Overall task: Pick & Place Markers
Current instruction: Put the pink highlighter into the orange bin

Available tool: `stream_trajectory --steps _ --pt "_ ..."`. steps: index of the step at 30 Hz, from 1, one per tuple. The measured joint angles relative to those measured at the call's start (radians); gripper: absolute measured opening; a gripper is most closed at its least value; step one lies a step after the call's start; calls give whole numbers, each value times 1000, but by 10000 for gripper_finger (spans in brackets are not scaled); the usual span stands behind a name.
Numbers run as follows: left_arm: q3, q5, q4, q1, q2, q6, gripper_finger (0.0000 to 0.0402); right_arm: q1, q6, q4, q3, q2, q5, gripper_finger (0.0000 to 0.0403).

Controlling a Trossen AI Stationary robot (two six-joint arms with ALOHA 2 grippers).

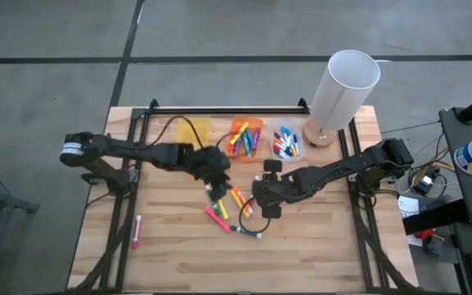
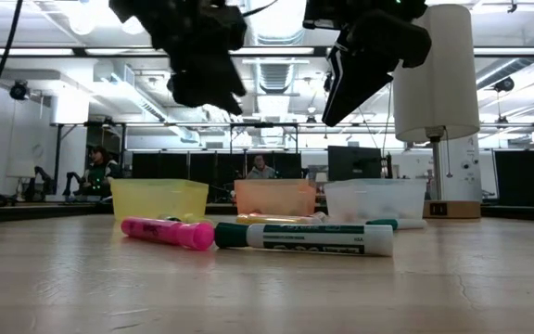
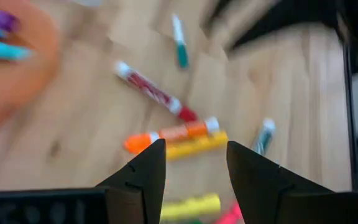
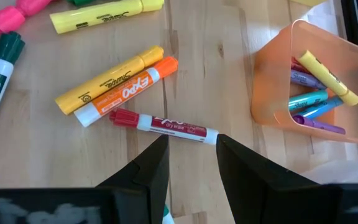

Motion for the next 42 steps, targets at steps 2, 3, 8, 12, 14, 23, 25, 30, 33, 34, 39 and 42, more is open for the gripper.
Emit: stream_trajectory --steps 2,3,8,12,14,23,25,30,33,34,39,42 --pt "-10 0 -17 -40 0 34 162 0 0 0 -1 0 0 128" --pt "-15 0 -24 -61 0 46 162 0 0 0 -1 0 0 128" --pt "-72 0 -34 -153 1 71 162 0 0 1 -2 0 0 128" --pt "-111 2 -24 -200 2 51 162 0 0 1 -2 0 0 128" --pt "-133 0 -5 -216 2 64 162 0 0 3 -2 0 0 128" --pt "-266 1 196 -260 2 96 162 0 5 7 -2 0 0 128" --pt "-292 0 230 -262 2 96 162 0 7 7 -2 0 0 128" --pt "-373 -18 378 -263 2 113 162 0 5 8 -3 0 0 128" --pt "-422 -24 440 -266 2 123 161 0 5 8 -4 0 0 128" --pt "-437 -24 459 -268 2 124 161 0 6 9 -4 0 0 128" --pt "-483 -63 481 -278 2 159 161 0 6 14 -4 0 0 128" --pt "-494 -77 508 -286 2 178 161 0 2 22 -4 0 0 128"
